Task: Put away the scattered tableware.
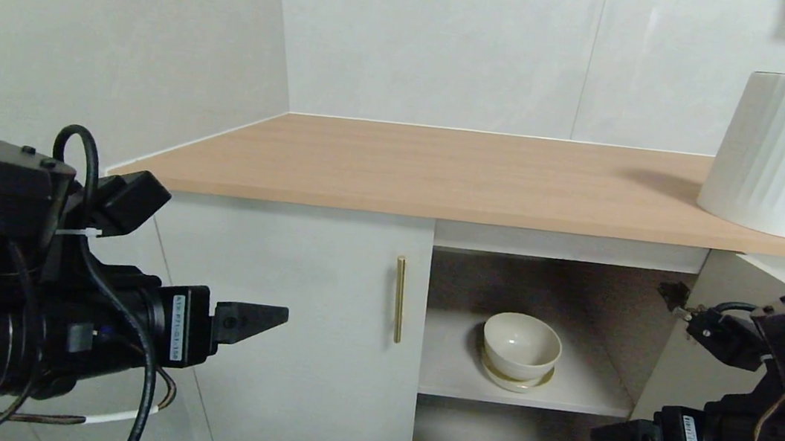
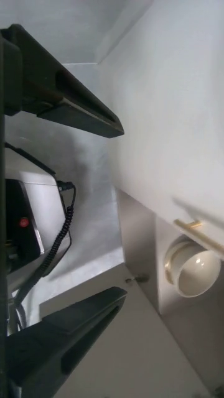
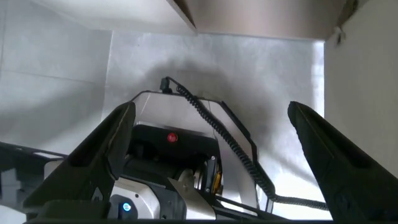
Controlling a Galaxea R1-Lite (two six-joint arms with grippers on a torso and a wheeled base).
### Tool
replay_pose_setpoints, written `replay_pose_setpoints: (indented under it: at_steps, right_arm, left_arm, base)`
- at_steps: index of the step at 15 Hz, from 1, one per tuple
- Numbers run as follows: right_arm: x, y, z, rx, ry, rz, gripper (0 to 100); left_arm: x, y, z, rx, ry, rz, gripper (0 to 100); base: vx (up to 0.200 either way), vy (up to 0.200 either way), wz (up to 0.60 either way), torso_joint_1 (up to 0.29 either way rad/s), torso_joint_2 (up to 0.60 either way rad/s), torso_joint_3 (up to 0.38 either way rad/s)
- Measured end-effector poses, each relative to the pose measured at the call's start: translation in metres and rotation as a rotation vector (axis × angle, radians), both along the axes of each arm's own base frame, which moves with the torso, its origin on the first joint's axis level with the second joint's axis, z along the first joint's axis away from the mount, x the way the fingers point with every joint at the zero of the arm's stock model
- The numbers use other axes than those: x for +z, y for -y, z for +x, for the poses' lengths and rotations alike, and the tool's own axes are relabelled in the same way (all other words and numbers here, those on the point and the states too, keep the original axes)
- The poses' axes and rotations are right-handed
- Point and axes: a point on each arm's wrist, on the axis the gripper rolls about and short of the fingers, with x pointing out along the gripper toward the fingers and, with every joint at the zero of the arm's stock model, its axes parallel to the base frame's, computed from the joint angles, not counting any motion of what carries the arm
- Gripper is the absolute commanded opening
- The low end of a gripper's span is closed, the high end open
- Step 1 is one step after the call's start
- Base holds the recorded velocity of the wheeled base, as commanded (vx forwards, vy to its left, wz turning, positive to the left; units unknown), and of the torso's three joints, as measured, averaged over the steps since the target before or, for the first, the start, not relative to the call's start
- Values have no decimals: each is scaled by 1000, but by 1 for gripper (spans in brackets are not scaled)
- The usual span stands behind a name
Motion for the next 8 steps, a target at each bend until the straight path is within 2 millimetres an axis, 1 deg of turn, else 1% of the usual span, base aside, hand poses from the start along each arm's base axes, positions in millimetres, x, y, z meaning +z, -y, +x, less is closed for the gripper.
replay_pose_setpoints:
  at_steps: [8]
  right_arm:
    - [1,1,-2,1,4,0,100]
  left_arm:
    - [-5,1,2,-2,-18,10,100]
  base:
    - [-200,0,0,1,-2,4]
